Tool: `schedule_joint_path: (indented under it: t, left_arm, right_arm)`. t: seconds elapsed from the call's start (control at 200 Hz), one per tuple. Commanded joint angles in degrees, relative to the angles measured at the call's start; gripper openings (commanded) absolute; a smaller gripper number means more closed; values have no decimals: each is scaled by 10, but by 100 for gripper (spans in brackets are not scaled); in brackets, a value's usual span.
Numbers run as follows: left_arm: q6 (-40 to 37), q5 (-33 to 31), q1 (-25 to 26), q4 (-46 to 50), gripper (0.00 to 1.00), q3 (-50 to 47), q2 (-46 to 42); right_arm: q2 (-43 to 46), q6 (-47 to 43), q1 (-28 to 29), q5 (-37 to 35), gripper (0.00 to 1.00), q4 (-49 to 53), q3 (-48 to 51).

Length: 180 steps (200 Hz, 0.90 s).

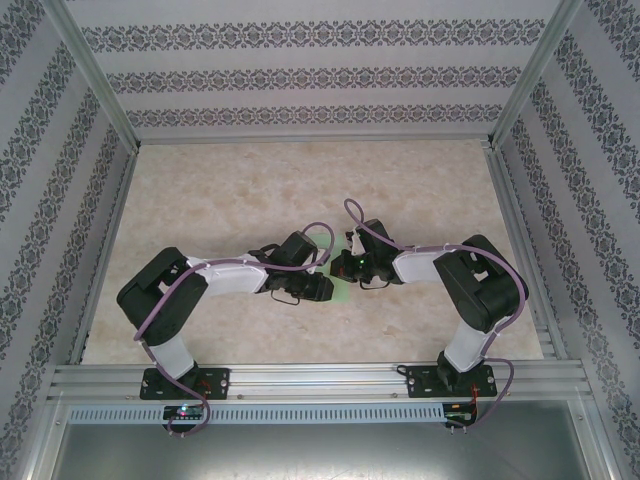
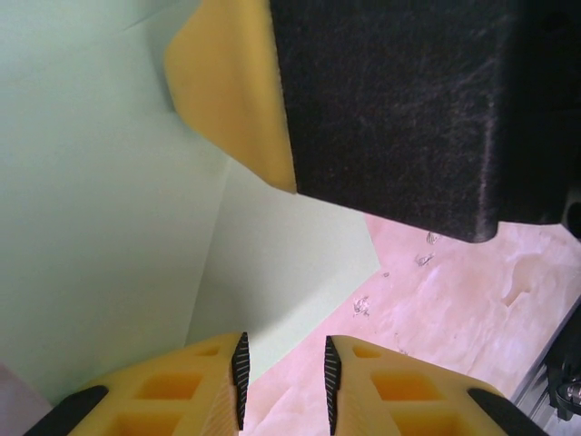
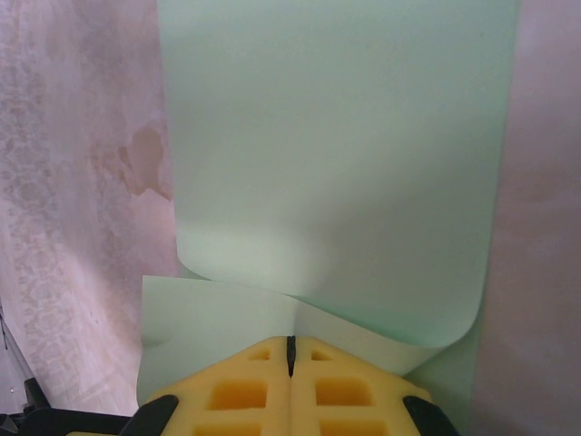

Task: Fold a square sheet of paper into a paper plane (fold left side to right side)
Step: Fold the triangle a second time at the center of the table.

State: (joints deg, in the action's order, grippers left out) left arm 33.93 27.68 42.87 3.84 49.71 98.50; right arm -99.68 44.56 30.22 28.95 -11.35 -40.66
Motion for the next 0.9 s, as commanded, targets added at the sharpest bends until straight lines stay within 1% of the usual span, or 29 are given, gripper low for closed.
schedule_joint_path:
  t: [0.0,0.19,0.435,0.714,0.894]
  left_arm:
    - [7,-18,-16,10,32,-6,-28]
    - [14,-5,-23,-4,32,-25,-33]
    - [14,25,-23,-31,32,-32,-8]
    - [5,-28,-23,6,30,-38,-6]
    - [5,-36,-23,8,30,-41,-23]
  right_arm:
    - [-6,-16,-1,-21,0,39,0]
    - [-7,-18,-2,-21,0,40,-1]
    - [-7,-19,-2,-22,0,45,-3]
    - [-5,-20,-2,-24,0,49,-2]
    - [-8,-20,-2,-22,0,49,-4]
